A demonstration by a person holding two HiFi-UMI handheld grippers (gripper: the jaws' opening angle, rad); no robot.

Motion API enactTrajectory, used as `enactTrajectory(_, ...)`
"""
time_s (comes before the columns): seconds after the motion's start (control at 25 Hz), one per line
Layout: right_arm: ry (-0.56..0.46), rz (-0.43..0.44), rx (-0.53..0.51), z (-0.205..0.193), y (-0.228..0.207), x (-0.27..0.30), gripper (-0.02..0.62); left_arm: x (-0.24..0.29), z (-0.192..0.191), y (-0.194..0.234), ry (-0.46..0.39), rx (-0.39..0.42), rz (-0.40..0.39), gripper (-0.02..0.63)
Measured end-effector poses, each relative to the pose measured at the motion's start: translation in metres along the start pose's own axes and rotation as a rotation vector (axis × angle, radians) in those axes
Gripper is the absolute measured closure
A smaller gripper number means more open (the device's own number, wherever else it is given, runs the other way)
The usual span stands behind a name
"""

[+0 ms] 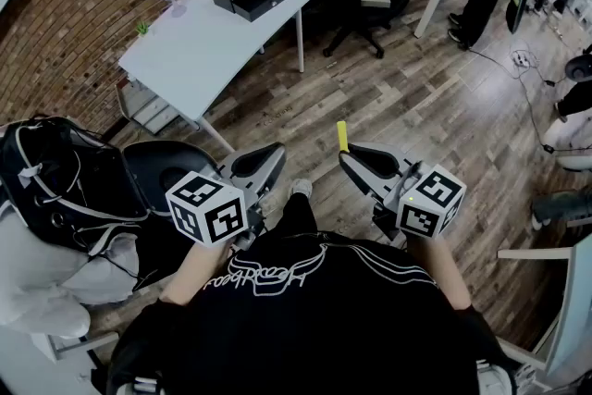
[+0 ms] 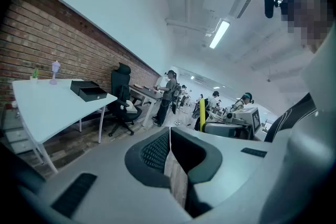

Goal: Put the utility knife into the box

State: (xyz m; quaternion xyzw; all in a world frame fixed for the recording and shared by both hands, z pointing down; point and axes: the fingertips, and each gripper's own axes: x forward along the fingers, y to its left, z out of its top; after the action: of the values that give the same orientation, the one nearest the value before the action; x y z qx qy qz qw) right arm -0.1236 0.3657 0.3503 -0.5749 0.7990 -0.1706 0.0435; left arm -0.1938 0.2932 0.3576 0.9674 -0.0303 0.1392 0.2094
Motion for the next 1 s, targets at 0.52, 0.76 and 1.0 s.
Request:
enactTrajectory(0.52, 0.005, -0.013, 0.026, 0.003, -0.033, 0.011, 0.545, 0.033, 0.011, 0.017, 0.012, 0.007, -0.013, 0.574)
enactTrajectory(0.76, 0.007, -0.017, 0.010, 0.014, -0.055, 0.033, 0.545, 0.047, 0.025, 0.042, 0.005, 0.012, -0.019, 0.574)
enactTrajectory(1.0, 0.019, -0.022, 0.004, 0.033, -0.093, 0.065, 0.545, 0.074, 0.051, 0.083, 0.004, -0.004, -0.015, 0.574)
